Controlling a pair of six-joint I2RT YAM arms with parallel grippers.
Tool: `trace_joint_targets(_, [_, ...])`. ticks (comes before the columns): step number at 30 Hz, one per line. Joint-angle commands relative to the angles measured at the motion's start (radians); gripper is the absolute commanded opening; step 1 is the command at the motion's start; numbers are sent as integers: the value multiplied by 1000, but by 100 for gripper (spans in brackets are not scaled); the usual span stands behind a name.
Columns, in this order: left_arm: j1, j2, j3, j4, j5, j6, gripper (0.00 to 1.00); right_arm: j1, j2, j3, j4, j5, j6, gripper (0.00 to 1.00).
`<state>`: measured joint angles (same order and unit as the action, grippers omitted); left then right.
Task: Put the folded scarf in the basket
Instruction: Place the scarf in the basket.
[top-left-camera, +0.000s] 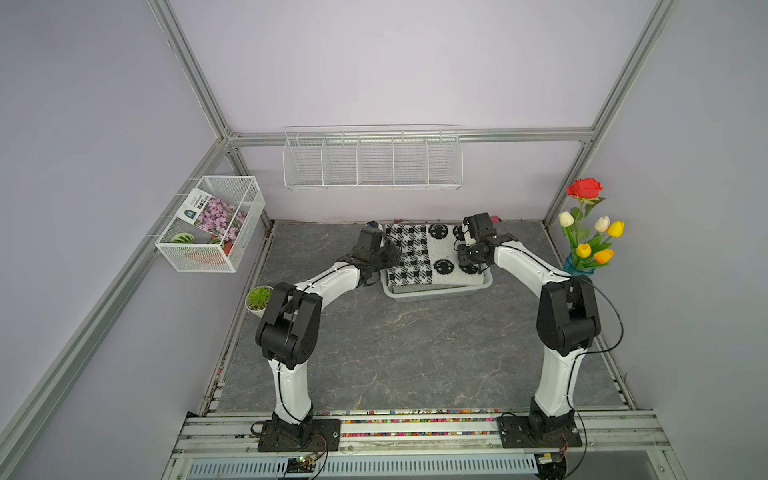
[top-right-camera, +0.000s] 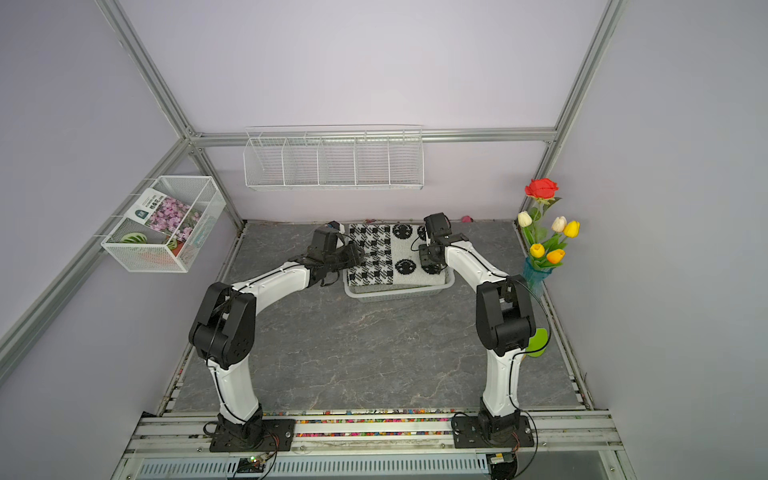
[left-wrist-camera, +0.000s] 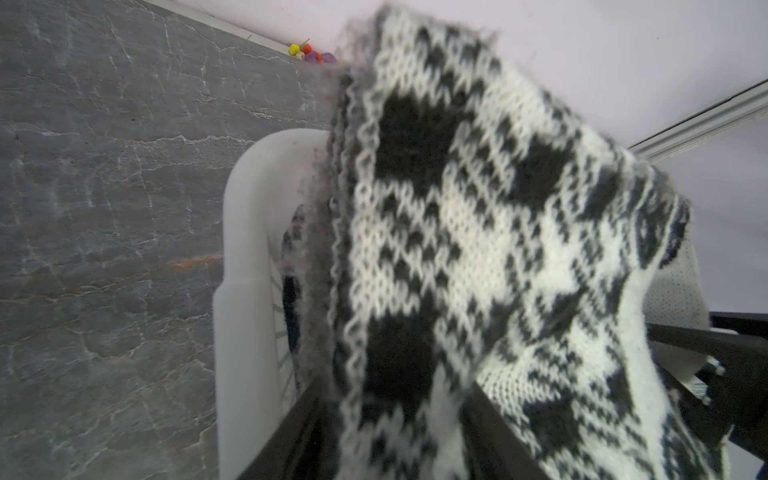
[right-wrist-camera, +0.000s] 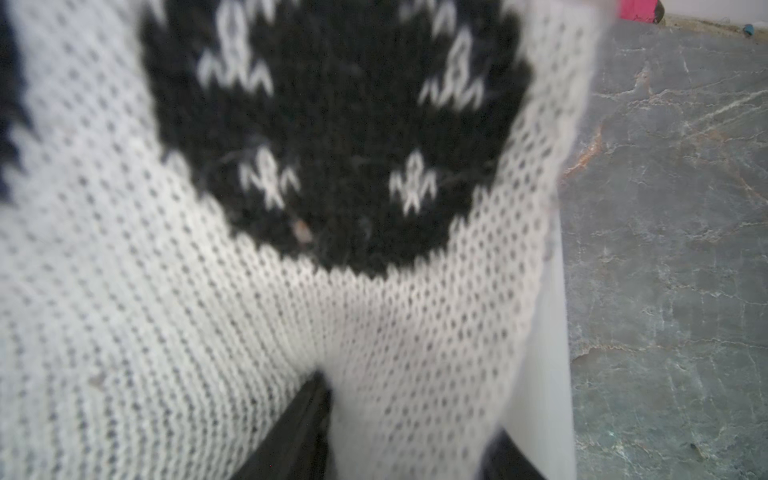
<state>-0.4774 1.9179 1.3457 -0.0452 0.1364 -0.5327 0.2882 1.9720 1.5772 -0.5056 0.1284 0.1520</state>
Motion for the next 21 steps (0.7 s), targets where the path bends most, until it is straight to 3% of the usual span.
trace_joint_targets(1, [48, 7, -52, -18, -10, 24, 49, 31, -18, -65, -69, 32, 8, 48])
trace_joint_targets(7, [66, -26, -105, 8, -21, 35, 48, 83, -22, -107, -131, 63, 33, 47])
trace_joint_targets(14, [129, -43, -117, -14, -3, 45, 48, 186, -138, -241, -131, 49, 92, 45])
trace_joint_targets(21, [119, -140, -225, 23, 51, 19, 49, 163, -180, -187, -157, 58, 89, 45])
